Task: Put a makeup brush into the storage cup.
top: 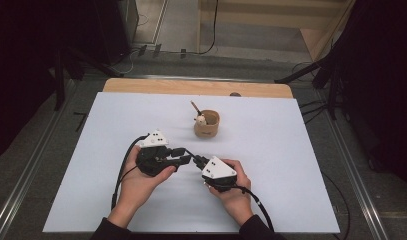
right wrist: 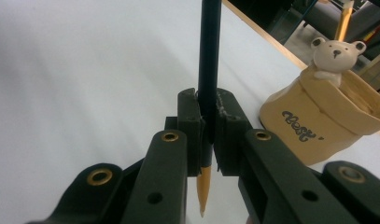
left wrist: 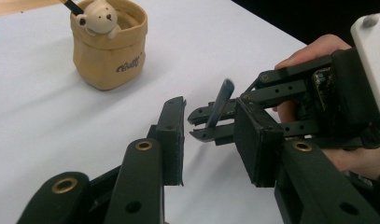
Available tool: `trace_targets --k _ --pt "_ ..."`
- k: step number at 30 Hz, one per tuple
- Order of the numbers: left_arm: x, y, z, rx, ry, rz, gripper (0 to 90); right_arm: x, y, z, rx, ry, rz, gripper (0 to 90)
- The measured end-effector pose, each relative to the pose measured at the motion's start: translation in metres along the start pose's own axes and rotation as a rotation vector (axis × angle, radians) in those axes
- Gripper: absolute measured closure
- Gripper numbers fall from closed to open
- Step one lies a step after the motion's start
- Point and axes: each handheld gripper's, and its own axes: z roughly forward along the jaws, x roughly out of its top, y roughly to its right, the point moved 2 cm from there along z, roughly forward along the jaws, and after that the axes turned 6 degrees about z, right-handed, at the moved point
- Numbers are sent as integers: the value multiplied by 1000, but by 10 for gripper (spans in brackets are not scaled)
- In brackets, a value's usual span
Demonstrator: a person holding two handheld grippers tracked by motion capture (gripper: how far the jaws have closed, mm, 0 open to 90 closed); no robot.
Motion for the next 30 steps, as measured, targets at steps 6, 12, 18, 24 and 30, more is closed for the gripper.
trace_targets --k 6,12,18,24,30 --pt "0 -1 1 -1 -18 -24 638 -1 -5 3 13 -15 -37 840" --pt "0 0 0 4 -30 -46 678 -2 -7 5 16 -27 -62 840" --pt "1 6 5 40 -72 -36 717 -1 -10 5 5 -36 -89 840" --pt "0 3 6 49 -94 -66 761 -1 -11 5 -10 -41 -122 840" --pt "-2 3 7 31 -117 -80 819 -1 -11 5 -32 -45 -140 839"
